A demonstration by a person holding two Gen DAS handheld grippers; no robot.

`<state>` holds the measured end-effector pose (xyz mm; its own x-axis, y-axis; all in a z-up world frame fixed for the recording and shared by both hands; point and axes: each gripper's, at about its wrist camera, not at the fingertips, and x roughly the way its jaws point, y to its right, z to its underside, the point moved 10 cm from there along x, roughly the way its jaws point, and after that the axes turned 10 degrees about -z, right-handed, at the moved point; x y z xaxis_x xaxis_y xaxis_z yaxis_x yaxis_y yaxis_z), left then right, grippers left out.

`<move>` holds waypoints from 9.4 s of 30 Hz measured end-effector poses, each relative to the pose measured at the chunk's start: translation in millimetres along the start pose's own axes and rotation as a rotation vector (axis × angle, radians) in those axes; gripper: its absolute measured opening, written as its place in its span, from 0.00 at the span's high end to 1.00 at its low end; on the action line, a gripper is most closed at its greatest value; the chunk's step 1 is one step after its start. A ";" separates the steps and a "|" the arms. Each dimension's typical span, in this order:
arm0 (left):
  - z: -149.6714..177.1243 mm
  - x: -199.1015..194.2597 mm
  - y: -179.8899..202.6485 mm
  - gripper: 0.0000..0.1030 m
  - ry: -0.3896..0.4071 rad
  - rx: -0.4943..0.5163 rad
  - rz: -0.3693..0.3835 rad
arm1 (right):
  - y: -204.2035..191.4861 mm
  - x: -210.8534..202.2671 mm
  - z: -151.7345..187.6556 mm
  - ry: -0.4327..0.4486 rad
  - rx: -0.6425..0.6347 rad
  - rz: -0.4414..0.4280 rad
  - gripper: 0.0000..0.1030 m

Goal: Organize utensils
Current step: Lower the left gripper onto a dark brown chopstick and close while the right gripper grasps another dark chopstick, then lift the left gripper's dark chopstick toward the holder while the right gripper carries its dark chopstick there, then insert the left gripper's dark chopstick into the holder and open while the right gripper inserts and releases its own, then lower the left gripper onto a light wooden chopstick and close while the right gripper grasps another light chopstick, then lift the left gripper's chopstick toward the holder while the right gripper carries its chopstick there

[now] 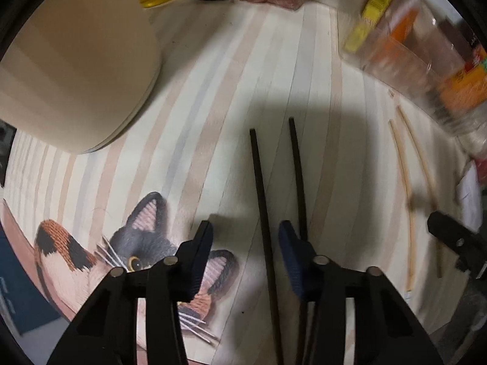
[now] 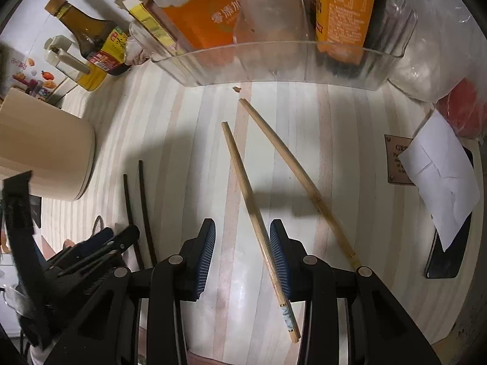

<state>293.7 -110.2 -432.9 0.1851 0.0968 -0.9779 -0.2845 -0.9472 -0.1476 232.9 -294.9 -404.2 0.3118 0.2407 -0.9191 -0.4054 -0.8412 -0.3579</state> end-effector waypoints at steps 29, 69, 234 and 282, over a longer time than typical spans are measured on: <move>49.5 0.2 -132.9 0.96 -0.087 -0.273 0.052 | -105.1 93.7 46.4 -0.234 -0.453 0.162 0.92; 32.3 -24.1 -71.0 0.97 -0.012 -0.183 -0.038 | -94.7 100.5 49.3 -0.208 -0.418 0.197 0.95; 36.8 -18.6 -41.4 0.52 -0.005 -0.048 0.000 | -32.5 67.2 28.2 -0.325 -0.224 0.154 0.93; -47.5 -284.1 -114.2 0.96 0.517 -0.172 0.138 | -197.4 -142.2 -62.5 0.336 -0.361 -0.274 0.94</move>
<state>318.3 -44.0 -131.2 0.6064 -0.1529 -0.7803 -0.1893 -0.9809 0.0451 322.3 -193.4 -192.5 0.6446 0.3561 -0.6765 0.0306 -0.8962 -0.4426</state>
